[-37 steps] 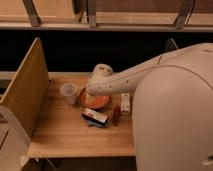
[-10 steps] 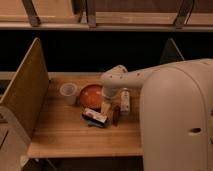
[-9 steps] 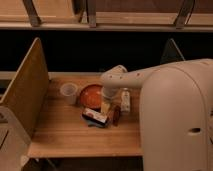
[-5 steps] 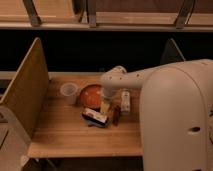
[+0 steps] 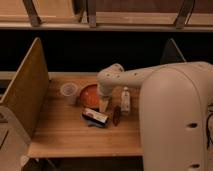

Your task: Drag the ceramic bowl in a circle

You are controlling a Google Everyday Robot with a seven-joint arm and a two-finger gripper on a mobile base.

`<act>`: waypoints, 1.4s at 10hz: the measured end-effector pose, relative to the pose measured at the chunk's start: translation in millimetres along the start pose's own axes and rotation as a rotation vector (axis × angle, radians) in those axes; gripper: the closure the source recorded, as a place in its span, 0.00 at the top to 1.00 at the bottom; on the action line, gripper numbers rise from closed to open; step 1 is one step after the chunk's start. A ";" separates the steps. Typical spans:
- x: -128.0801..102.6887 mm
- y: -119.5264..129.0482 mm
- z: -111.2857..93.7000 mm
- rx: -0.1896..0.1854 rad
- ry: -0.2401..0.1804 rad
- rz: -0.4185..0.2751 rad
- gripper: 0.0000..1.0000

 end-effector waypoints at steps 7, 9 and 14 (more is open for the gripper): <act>36.1 -9.1 39.9 -0.173 -0.017 -0.059 0.80; 38.8 -18.5 44.2 -0.185 -0.023 -0.059 0.80; 34.2 -19.8 64.5 -0.195 -0.059 -0.044 0.53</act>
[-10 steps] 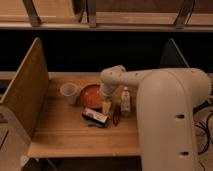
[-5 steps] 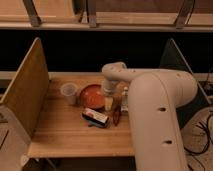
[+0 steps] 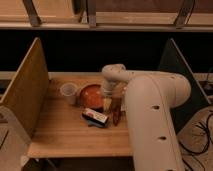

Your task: Drag the ceramic bowl in a circle

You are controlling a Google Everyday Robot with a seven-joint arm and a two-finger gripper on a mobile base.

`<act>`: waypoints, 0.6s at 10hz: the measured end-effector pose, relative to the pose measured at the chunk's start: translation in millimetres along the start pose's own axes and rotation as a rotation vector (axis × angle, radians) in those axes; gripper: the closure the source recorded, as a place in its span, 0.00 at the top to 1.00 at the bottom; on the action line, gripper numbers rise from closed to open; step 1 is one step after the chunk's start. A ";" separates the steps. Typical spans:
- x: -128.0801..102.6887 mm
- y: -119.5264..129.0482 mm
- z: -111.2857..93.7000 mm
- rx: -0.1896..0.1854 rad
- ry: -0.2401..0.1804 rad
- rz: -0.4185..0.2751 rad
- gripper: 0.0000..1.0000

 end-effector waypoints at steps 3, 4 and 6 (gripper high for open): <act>-6.3 0.5 -3.8 0.029 -0.020 0.006 0.24; -8.4 3.3 -5.4 0.037 -0.022 0.009 0.14; -3.1 16.7 -10.3 0.035 0.003 0.025 0.00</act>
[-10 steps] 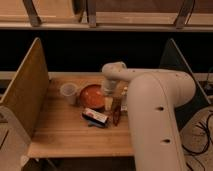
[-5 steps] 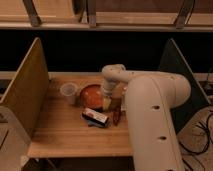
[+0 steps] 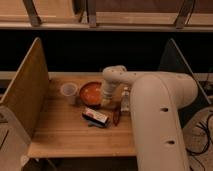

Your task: Drag the ceramic bowl in a circle

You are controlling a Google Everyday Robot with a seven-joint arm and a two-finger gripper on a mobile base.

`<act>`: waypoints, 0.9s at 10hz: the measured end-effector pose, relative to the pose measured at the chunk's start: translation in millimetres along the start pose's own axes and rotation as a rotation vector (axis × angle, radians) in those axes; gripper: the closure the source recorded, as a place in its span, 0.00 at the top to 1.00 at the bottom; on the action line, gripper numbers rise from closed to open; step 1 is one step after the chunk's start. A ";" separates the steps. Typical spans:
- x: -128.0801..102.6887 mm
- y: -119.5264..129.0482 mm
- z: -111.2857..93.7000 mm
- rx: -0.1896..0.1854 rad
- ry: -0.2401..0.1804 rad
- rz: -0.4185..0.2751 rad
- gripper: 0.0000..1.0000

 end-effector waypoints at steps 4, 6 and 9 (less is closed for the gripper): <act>51.1 25.4 -32.5 0.033 0.141 0.122 0.00; 67.6 24.7 -45.4 0.061 0.195 0.164 0.00; 60.8 4.3 -40.5 0.080 0.222 0.153 0.00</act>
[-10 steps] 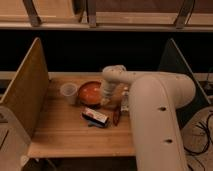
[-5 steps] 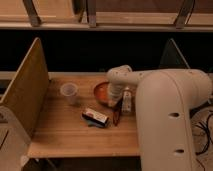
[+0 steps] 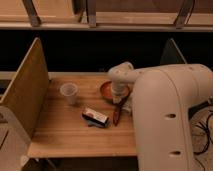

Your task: Drag the ceramic bowl in a circle

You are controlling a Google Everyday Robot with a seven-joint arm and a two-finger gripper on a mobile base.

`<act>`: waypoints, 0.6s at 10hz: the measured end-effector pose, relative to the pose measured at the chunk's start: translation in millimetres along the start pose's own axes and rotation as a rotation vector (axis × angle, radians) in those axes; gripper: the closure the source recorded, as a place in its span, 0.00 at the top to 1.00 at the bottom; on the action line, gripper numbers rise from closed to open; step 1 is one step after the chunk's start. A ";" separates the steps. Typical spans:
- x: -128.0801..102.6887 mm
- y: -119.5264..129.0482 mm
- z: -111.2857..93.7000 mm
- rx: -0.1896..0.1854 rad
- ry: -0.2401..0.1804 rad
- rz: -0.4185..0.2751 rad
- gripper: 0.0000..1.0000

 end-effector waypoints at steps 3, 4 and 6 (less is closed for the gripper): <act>-46.0 -16.3 19.4 -0.016 -0.034 -0.085 0.00; -65.4 -18.2 24.0 -0.021 -0.053 -0.116 0.00; -90.4 -12.4 24.7 -0.033 -0.065 -0.160 0.00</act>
